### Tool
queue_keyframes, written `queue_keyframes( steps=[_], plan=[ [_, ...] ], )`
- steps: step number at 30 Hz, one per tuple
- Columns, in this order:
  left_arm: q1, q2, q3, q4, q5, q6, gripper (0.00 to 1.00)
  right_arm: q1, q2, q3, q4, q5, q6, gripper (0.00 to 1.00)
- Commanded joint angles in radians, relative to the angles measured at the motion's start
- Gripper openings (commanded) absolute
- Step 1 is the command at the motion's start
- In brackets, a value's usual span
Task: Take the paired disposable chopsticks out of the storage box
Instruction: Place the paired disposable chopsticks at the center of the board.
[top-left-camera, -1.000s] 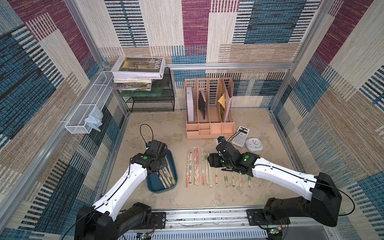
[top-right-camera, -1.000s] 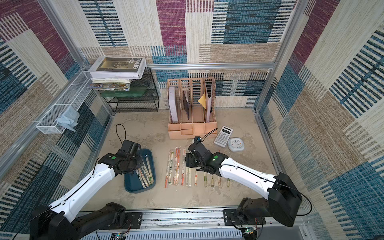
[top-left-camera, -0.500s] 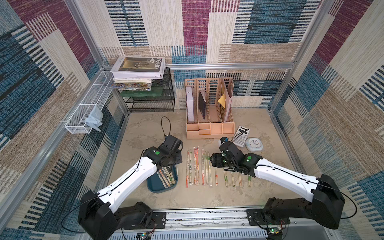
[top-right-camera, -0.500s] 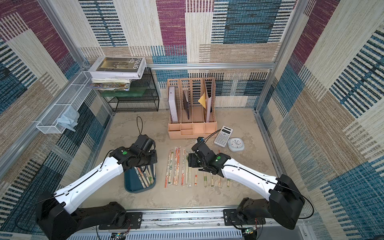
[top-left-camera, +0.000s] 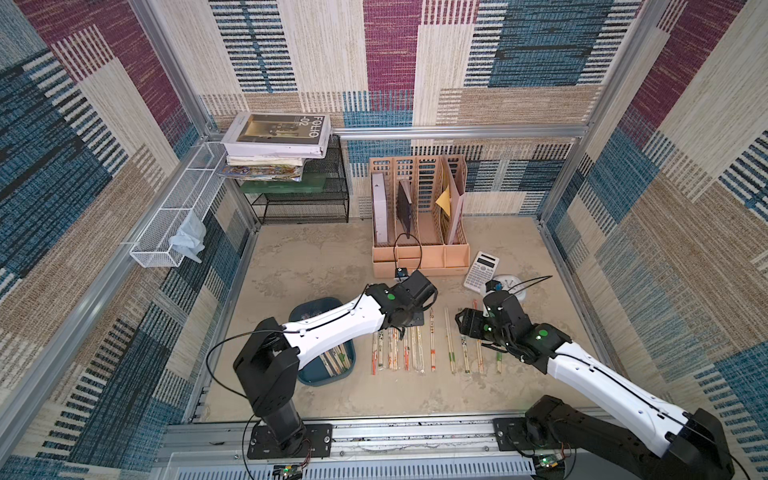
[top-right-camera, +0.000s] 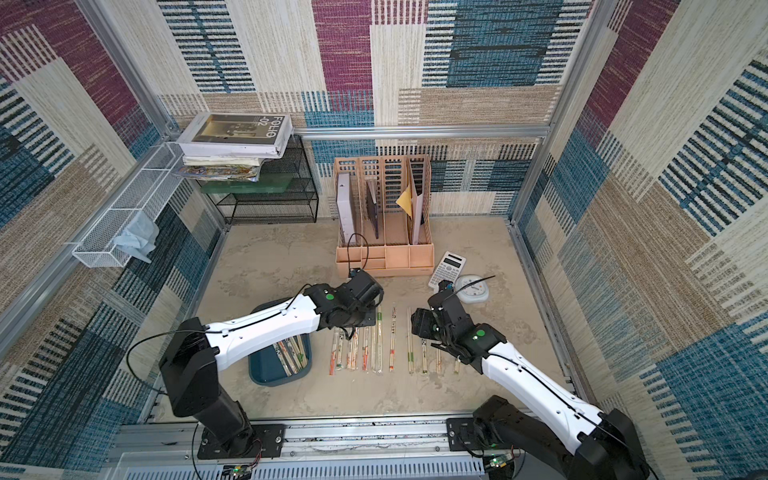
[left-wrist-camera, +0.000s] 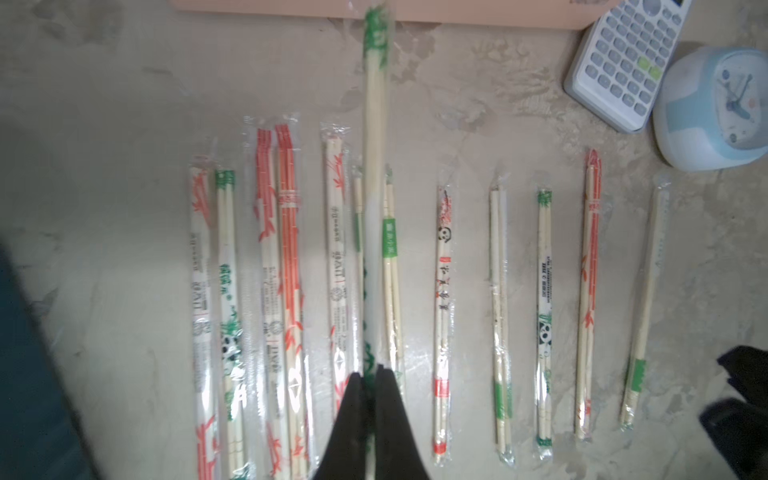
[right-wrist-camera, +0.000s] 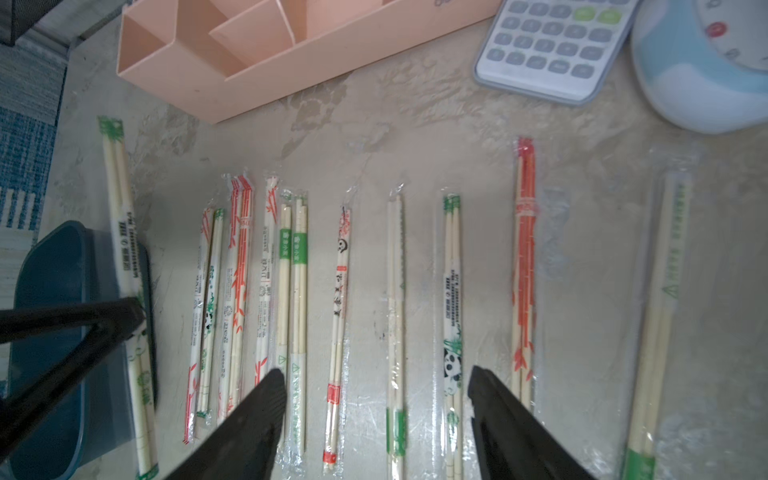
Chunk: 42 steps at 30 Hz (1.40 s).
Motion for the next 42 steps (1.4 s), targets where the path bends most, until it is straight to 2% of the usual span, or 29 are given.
queue_keyframes(
  steps=[1, 6, 18, 22, 24, 27, 34, 35, 42],
  plan=[
    [-0.032, 0.082, 0.057, 0.004, -0.027, -0.055, 0.00, -0.016, -0.055, -0.029, -0.018, -0.014, -0.015, 0.73],
    [-0.052, 0.193, 0.115, 0.004, 0.000, -0.070, 0.00, -0.024, -0.092, -0.050, -0.032, -0.019, -0.018, 0.74],
    [-0.076, 0.265, 0.121, 0.023, 0.006, -0.102, 0.01, -0.027, -0.076, -0.045, -0.019, -0.051, -0.036, 0.74],
    [-0.077, 0.275, 0.128, 0.024, 0.004, -0.091, 0.19, -0.026, -0.065, -0.035, -0.023, -0.057, -0.040, 0.74],
    [-0.077, 0.280, 0.132, 0.024, 0.013, -0.081, 0.34, -0.025, -0.065, -0.031, -0.024, -0.056, -0.041, 0.74],
    [-0.076, 0.272, 0.138, 0.027, 0.027, -0.067, 0.51, -0.026, -0.066, -0.032, -0.024, -0.053, -0.041, 0.74],
    [-0.067, 0.141, 0.109, -0.010, -0.056, -0.042, 0.57, -0.018, -0.058, -0.034, -0.012, -0.065, -0.041, 0.74],
    [-0.061, 0.112, 0.095, -0.016, -0.076, -0.039, 0.61, -0.015, -0.054, -0.033, -0.006, -0.068, -0.042, 0.74],
    [0.012, -0.110, -0.062, -0.058, -0.187, -0.015, 0.65, 0.061, 0.013, 0.002, 0.052, -0.060, -0.029, 0.75]
  ],
)
